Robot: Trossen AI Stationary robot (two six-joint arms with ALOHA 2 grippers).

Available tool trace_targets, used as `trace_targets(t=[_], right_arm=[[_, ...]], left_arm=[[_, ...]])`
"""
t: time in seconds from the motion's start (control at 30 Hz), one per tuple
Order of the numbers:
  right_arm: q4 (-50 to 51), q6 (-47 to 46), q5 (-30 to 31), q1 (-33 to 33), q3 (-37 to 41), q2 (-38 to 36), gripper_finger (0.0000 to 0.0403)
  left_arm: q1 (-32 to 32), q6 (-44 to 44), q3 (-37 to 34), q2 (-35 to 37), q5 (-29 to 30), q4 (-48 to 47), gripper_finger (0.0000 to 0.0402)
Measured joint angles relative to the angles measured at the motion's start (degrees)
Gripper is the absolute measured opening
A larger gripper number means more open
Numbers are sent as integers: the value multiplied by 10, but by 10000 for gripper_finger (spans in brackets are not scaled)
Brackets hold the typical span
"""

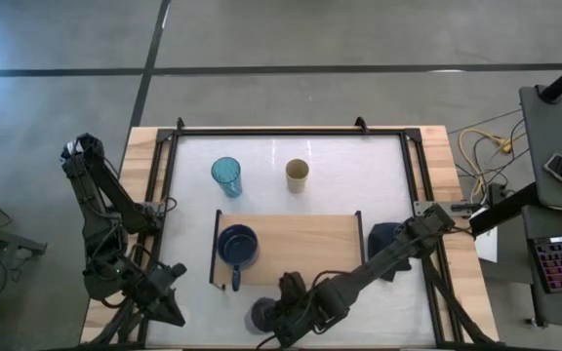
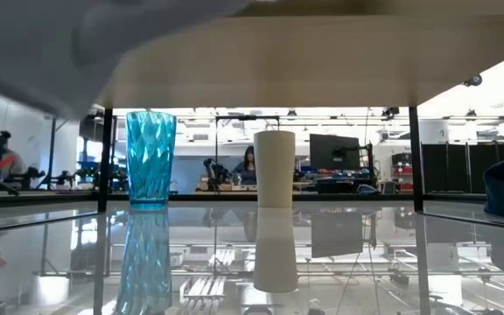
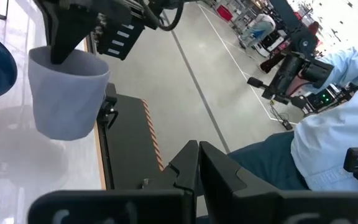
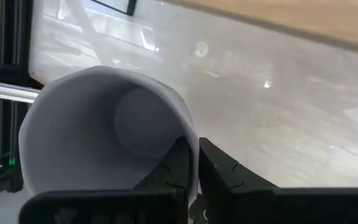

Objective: Stack small to large cups/mugs on shelf
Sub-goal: Put the gray mug on the shelf

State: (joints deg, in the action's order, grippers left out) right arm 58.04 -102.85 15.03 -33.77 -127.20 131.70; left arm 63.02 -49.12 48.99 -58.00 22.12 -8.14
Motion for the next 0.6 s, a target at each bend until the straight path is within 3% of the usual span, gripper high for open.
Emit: trace_targets(t=[0.33,0.6], right_arm=[[97,-9,-1,-13,-78,0,12],[136,-67,-4,-41,-78,-22,12]], left_arm=[[0,0,0,0,9,-1,0],[0,1,0,0,19,-2,0]])
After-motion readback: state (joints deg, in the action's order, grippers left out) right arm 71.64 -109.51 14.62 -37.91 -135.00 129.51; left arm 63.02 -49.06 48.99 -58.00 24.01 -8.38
